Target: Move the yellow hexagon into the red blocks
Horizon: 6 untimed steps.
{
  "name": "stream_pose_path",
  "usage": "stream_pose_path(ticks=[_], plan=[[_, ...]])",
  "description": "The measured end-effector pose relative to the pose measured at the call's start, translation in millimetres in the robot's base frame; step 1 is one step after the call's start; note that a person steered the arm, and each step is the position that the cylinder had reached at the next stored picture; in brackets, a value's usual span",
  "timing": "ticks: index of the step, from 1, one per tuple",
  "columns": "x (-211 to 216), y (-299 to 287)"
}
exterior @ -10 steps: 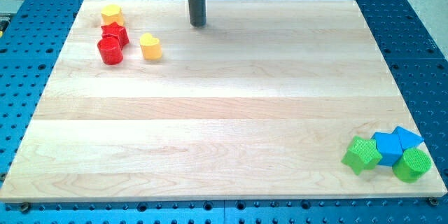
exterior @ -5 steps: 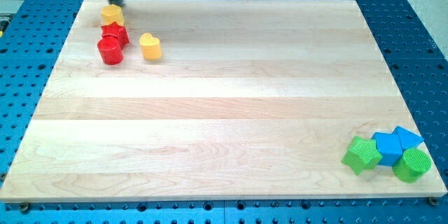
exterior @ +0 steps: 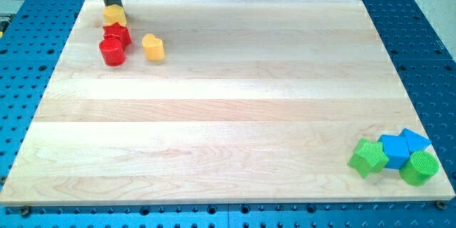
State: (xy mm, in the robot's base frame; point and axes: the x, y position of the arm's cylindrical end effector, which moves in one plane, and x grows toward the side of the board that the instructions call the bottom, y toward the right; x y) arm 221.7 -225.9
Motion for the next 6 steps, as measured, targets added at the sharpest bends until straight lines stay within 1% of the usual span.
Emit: stream_pose_path(ticks=[1,2,3,4,5,6], plan=[[11,-2],[69,-5],[89,-5],[89,-5],[78,-3],[56,-10]])
